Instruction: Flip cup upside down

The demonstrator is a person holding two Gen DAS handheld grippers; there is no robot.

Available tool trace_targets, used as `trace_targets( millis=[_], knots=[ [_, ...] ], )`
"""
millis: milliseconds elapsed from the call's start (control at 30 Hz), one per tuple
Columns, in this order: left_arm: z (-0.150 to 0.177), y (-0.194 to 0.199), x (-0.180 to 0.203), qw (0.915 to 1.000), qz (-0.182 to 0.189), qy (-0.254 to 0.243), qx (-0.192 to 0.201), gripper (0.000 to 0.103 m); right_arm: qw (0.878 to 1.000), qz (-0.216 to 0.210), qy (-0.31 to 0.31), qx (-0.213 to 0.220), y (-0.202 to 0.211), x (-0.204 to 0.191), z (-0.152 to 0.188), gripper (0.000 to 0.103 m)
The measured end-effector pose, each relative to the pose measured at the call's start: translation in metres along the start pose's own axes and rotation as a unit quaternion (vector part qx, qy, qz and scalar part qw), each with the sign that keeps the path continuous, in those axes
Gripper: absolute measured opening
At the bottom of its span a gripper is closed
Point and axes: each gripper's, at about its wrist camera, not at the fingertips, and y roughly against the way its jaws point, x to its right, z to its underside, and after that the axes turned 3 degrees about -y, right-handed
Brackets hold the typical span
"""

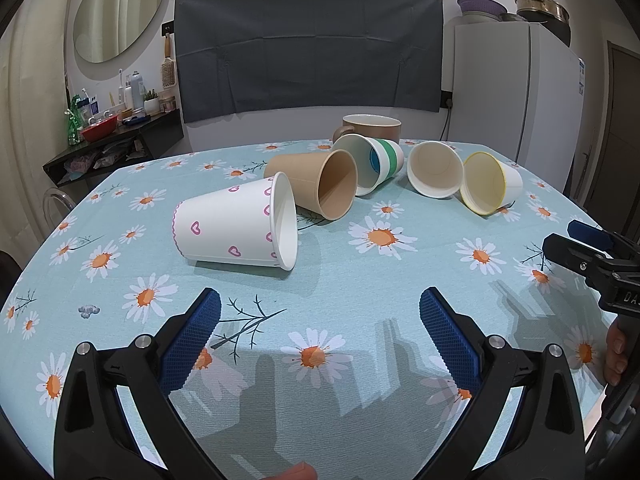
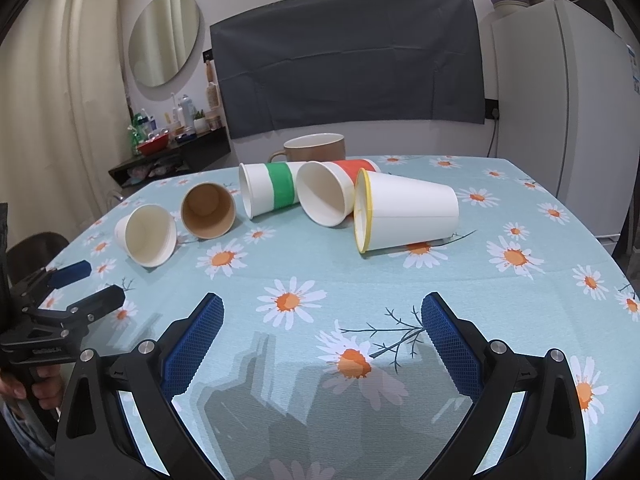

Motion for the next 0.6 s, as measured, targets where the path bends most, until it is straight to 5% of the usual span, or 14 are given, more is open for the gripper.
trace_targets(
  millis=[600],
  knots=[
    [-0.0037,0.0018,0.0026,1.0000,0.000,-0.002,0.002,0.097,0.999,0.035,0.007,-0.007,-0.0032,-0.0034,-0.0011,0.095]
  ],
)
